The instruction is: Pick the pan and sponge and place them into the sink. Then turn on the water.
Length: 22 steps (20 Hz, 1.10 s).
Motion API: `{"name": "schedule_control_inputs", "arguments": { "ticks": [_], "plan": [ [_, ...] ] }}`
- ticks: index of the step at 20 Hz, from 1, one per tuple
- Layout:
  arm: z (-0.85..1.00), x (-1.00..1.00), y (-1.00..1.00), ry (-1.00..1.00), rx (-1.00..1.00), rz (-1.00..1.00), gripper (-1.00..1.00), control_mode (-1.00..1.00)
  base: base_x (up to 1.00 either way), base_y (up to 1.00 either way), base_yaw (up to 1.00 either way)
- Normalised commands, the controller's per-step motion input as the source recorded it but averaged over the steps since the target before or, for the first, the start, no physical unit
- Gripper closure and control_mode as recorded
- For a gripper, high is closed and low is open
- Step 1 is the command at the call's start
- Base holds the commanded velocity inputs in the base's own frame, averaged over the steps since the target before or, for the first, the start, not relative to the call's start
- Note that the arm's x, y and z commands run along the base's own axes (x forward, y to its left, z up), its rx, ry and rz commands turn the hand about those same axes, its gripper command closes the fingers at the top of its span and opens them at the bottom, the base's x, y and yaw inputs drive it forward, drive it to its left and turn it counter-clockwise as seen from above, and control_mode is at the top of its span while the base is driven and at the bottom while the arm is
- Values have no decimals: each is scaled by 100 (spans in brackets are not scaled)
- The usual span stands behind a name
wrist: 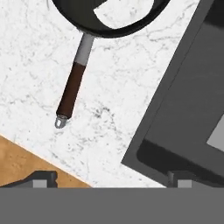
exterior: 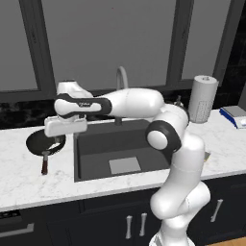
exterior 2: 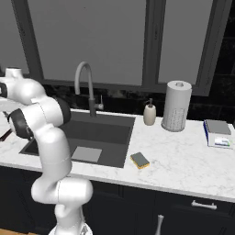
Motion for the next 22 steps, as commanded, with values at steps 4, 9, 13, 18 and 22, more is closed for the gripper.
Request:
{"name": "schedule_control_inputs", "arguments": {
  "ticks": [4,9,13,18,22],
  "plan": [
    [-19,0,37,0,-10,-44,-100,-100,0,0,0],
    [-13,0,30,0,-15,-34,-100,-100,0,0,0],
    [-15,0,24,0,-4,-12,-100,-100,0,0,0],
    [-2,0,0,1,-5,0,-100,-100,0,0,0],
    [-18,6,10,2,-5,0,-100,-100,0,0,0]
  ]
}}
